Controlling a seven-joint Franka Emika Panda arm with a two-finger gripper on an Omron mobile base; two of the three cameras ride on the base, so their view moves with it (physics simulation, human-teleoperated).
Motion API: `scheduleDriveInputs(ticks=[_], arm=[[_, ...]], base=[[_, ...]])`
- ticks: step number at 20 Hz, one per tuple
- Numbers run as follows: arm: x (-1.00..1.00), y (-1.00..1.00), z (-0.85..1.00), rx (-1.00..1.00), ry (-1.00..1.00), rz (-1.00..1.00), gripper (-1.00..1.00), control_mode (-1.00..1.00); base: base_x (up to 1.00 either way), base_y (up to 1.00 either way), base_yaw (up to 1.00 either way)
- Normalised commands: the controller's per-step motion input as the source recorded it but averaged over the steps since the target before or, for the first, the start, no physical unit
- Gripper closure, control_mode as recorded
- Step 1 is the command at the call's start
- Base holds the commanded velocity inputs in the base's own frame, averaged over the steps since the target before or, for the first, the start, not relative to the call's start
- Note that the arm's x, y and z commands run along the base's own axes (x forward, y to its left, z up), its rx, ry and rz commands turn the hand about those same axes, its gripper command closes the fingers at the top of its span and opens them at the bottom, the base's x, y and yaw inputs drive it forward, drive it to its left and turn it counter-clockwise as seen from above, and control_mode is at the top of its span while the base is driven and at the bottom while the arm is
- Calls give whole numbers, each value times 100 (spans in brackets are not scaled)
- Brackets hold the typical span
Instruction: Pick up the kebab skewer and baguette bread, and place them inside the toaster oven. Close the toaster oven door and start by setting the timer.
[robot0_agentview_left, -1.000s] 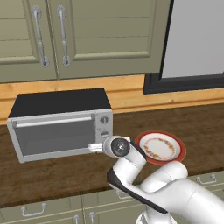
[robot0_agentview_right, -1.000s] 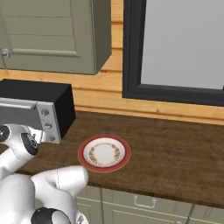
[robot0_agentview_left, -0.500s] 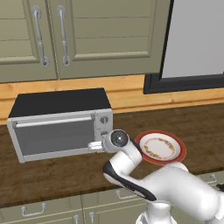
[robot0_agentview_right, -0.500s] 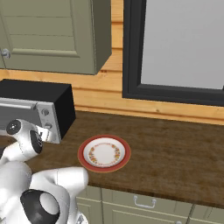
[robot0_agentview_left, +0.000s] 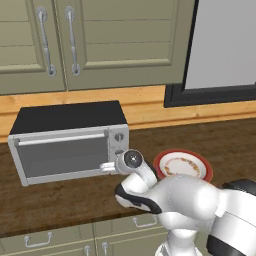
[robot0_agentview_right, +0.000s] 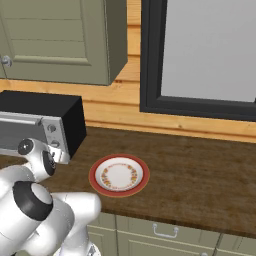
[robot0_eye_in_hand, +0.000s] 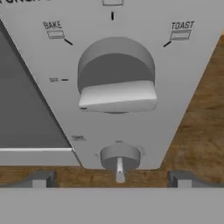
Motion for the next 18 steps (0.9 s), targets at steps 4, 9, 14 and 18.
scheduleDriveInputs(ticks=[4,9,14,18], arm=[[26,0,-17,0,0,0,-100,-100],[11,0,-7,0,0,0,-100,-100],[0,0,-15,0,0,0,-100,-100],[1,0,-9,0,0,0,-100,-100]], base=[[0,0,0],[0,0,0],[0,0,0],[0,0,0]])
